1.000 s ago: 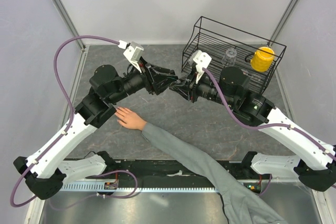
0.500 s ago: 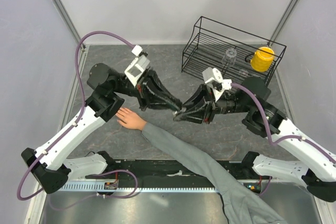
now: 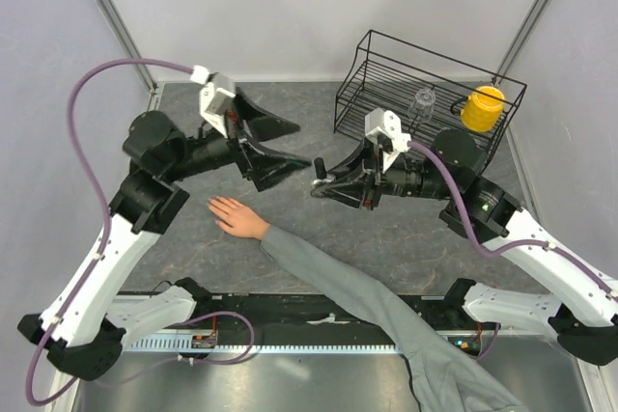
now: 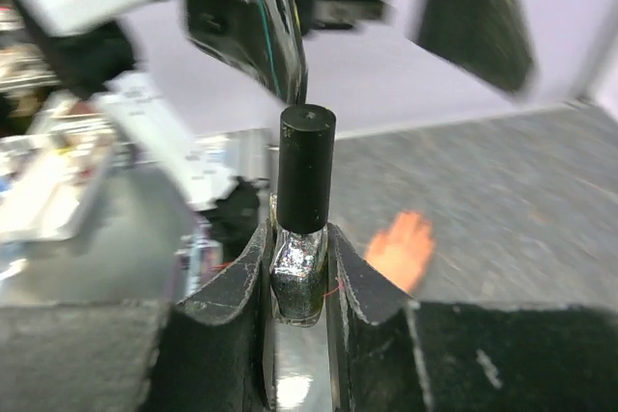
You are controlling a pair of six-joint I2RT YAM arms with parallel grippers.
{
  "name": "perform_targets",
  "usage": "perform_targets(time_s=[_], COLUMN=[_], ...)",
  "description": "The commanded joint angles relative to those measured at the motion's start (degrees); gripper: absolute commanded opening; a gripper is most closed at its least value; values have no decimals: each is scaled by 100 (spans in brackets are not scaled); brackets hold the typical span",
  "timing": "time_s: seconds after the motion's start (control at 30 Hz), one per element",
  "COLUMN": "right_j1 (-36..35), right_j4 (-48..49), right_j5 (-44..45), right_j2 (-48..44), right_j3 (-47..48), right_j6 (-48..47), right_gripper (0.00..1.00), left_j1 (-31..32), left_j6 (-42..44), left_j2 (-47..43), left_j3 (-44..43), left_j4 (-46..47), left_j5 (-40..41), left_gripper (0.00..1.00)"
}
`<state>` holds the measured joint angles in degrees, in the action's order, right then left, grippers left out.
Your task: Paint the nails
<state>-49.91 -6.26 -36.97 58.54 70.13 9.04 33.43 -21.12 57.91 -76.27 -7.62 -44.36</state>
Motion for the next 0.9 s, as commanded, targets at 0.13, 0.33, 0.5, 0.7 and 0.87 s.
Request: perform_targets(time_s=[0.13,0.33,0.5,0.7,0.87], right_j1=[-71,-71,-71,-71,-71], right_j4=[-772,-666,-692,-675,-613], right_j5=[2685,2906,2959,3003,3012], right_j2=[684,702,623,518,412], right_j3=[695,774,757,704,678], right_j6=[-833,-842,-869,-869,-807], right_gripper=[0,0,0,0,0], left_j1=[451,1138,1376,1421,1421], left_j6=[-200,283,328,127,-93], left_j2=[-447,-131,27,133,168], left_j3=[455,394,420,429,481], left_j4=[542,586,551,402,357], left_j5=[3008,4022,4417,4315,3611], left_gripper=[77,67,63,50,52])
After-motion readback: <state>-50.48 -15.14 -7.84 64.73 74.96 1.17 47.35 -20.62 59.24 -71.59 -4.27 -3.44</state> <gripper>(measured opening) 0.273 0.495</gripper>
